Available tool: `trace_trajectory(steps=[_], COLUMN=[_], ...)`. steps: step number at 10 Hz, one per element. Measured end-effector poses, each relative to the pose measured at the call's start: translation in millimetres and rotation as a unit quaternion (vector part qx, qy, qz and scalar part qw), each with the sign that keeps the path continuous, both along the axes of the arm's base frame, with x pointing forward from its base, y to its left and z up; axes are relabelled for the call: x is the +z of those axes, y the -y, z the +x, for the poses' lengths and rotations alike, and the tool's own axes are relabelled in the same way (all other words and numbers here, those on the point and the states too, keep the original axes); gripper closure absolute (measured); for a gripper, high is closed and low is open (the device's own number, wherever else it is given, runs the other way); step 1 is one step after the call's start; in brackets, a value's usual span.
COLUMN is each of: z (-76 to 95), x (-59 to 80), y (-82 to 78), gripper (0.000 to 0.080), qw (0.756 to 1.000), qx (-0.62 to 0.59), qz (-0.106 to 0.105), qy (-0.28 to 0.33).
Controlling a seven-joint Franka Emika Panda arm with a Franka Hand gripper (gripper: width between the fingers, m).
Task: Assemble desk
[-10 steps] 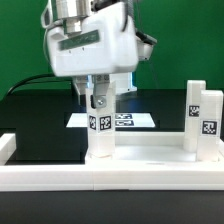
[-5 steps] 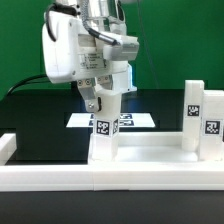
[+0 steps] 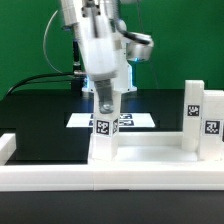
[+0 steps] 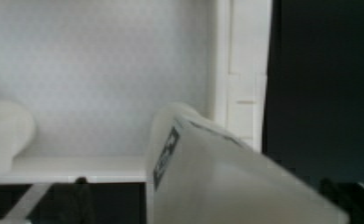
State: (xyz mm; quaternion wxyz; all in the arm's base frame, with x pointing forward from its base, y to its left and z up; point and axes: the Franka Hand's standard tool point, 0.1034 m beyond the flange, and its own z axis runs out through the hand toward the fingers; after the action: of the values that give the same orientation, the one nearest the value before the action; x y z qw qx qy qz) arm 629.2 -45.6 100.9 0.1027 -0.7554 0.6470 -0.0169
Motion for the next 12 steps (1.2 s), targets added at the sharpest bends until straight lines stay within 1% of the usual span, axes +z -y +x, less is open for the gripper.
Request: trace_trajectory(steps=[1,3,4,5,6,7,8,9,10,11,12], z=[-0.8,-1.2,-1.4,-1.2,-0.9,3.9,4.5,3.8,3.7,1.4,0.6], x=[1.8,1.1,1.4,3.2,4.8,7.4,6.6,5.9,5.9,4.7,4.1], y=[-9.6,-4.4,-4.3,-2.8,-3.3,-4.9,-3.9,-3.8,-3.2,-0.7,0.9], gripper=[0.0154,0.0151,0.0150,0.0150,0.0150,0.0150,0.0154,0.0293,0.0293,0.0467,0.0467], qw=[1.000,0.997,0.991,0.968,0.941,0.928,0.934,0.938,0.938,0.946,0.961], qx=[0.013,0.079,0.129,0.245,0.335,0.369,0.352,0.342,0.342,0.321,0.272], qz=[-0.009,-0.021,-0.031,-0.055,-0.058,-0.056,-0.057,-0.056,-0.056,-0.054,-0.049], qy=[-0.005,0.004,0.007,0.009,0.003,-0.001,0.000,-0.002,-0.003,-0.009,-0.016])
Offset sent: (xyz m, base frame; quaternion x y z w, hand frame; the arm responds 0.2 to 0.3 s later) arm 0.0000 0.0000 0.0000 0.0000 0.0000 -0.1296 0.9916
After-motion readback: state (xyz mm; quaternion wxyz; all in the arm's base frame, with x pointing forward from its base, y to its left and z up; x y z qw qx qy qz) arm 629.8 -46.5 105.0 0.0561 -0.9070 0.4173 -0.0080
